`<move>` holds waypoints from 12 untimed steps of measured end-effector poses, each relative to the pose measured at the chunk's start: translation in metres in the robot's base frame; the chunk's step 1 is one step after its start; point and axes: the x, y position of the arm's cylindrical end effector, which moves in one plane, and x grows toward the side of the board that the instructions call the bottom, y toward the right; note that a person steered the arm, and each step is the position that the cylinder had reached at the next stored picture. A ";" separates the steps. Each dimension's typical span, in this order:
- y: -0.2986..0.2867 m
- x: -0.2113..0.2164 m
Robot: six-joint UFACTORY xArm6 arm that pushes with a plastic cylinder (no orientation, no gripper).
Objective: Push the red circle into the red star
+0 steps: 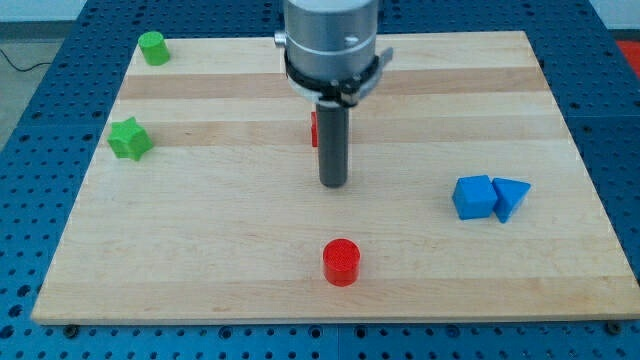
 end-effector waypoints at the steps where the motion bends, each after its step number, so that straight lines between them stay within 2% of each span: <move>1: 0.022 0.041; 2: 0.061 0.071; 3: 0.073 0.109; 4: 0.042 0.123; 5: 0.004 0.106; 6: -0.009 0.053; 7: -0.014 0.035; 8: -0.017 0.087; 9: -0.040 0.120; 10: -0.083 0.102; 11: -0.085 0.053; 12: -0.085 0.024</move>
